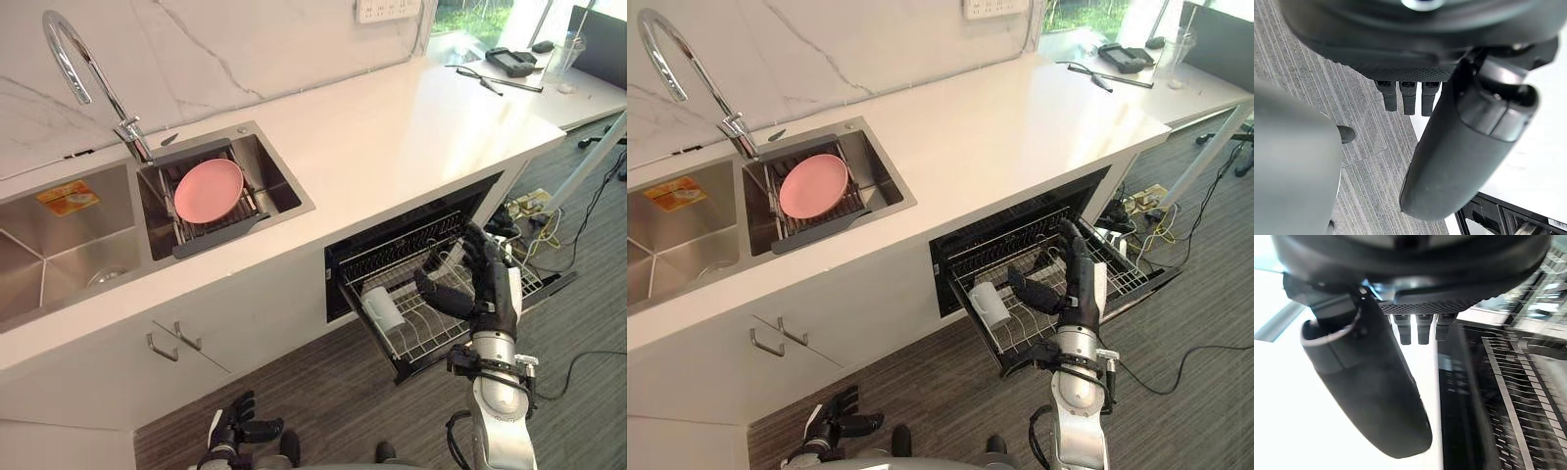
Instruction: Walk over to the sink, pick up the cup, carry it to the dishwasher, place the cup inside the dishwasher, then close the dishwasher door
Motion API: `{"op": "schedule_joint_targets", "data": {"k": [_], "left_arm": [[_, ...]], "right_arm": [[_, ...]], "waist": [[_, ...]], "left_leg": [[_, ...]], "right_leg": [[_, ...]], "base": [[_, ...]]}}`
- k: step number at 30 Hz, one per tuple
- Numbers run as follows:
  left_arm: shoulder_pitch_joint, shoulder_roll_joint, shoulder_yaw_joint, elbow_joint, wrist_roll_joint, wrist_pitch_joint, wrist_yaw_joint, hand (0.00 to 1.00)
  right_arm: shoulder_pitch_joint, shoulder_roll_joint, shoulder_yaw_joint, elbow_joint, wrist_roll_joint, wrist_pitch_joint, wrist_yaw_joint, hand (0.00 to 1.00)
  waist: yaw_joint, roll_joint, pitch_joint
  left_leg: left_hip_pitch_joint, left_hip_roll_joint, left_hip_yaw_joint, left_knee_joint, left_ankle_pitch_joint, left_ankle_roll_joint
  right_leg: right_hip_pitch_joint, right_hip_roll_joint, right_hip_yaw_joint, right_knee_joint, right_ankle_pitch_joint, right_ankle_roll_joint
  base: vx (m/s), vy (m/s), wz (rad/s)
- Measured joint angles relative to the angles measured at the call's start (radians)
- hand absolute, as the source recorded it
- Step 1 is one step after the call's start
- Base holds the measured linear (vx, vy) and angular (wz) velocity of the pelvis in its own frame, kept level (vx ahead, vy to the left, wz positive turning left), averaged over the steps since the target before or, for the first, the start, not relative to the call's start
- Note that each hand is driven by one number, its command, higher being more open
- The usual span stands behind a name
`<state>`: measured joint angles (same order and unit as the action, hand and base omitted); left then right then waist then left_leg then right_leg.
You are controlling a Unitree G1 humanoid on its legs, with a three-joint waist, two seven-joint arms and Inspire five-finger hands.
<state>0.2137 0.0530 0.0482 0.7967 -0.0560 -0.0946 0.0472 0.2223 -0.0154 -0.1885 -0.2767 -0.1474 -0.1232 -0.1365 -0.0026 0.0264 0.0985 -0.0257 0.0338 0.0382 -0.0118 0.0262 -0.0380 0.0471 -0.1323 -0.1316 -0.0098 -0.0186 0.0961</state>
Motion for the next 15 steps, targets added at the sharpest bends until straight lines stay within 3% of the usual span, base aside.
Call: {"op": "schedule_joint_targets", "data": {"k": [3,5,6,8,9,12,15], "left_arm": [[-0.002,-0.018,0.038,-0.005,0.000,-0.003,0.001,0.90],[-0.007,-0.018,0.042,-0.003,-0.001,-0.003,0.004,0.90],[-0.015,-0.019,0.042,0.001,0.000,-0.003,0.009,0.90],[-0.017,-0.019,0.041,0.009,-0.002,-0.003,0.016,0.90],[-0.019,-0.023,0.041,0.010,-0.002,-0.003,0.020,0.90],[-0.022,-0.008,0.035,0.010,-0.003,-0.004,0.022,0.90],[-0.029,0.006,0.030,0.018,-0.002,-0.004,0.019,0.90]], "right_arm": [[-0.015,-0.008,0.003,-0.049,-0.014,-0.008,-0.026,0.90],[-0.042,-0.035,0.003,-0.051,-0.021,-0.015,-0.033,0.90],[-0.059,-0.053,0.000,-0.051,-0.036,-0.016,-0.038,0.90],[-0.079,-0.094,-0.002,-0.054,-0.043,-0.017,-0.047,0.90],[-0.096,-0.122,-0.004,-0.051,-0.044,-0.017,-0.048,0.90],[-0.135,-0.128,0.015,-0.038,-0.053,-0.017,-0.043,0.90],[-0.152,-0.134,0.019,0.007,-0.057,-0.017,-0.037,0.90]], "waist": [[0.005,-0.003,0.002],[0.009,-0.002,0.003],[0.015,-0.001,0.004],[0.011,-0.008,0.009],[0.016,0.009,0.008],[0.029,0.002,0.012],[0.025,-0.026,0.026]], "left_leg": [[-0.080,-0.001,-0.056,0.117,-0.031,0.000],[-0.114,0.004,-0.041,0.136,-0.032,0.002],[-0.120,0.035,0.063,0.135,-0.050,0.017],[-0.115,0.067,0.181,0.143,-0.048,0.015],[-0.117,0.068,0.189,0.146,-0.031,0.021],[-0.101,0.038,0.192,0.129,-0.036,0.034],[-0.076,-0.012,0.193,0.136,-0.058,0.054]], "right_leg": [[0.005,-0.001,-0.071,0.030,-0.022,-0.003],[0.013,-0.006,-0.119,0.032,-0.027,-0.007],[0.025,-0.007,-0.152,0.029,-0.027,-0.007],[0.045,-0.025,-0.204,0.027,-0.035,0.004],[0.047,-0.029,-0.215,0.039,-0.045,0.015],[0.045,-0.063,-0.214,0.076,-0.075,0.023],[0.025,-0.132,-0.213,0.188,-0.152,0.045]], "base": [[0.00,-0.023,0.61],[-0.07,-0.002,0.75],[-0.09,0.004,0.82],[-0.04,0.005,0.83],[-0.01,0.029,0.60],[0.03,0.080,0.12],[0.09,0.112,0.12]]}}
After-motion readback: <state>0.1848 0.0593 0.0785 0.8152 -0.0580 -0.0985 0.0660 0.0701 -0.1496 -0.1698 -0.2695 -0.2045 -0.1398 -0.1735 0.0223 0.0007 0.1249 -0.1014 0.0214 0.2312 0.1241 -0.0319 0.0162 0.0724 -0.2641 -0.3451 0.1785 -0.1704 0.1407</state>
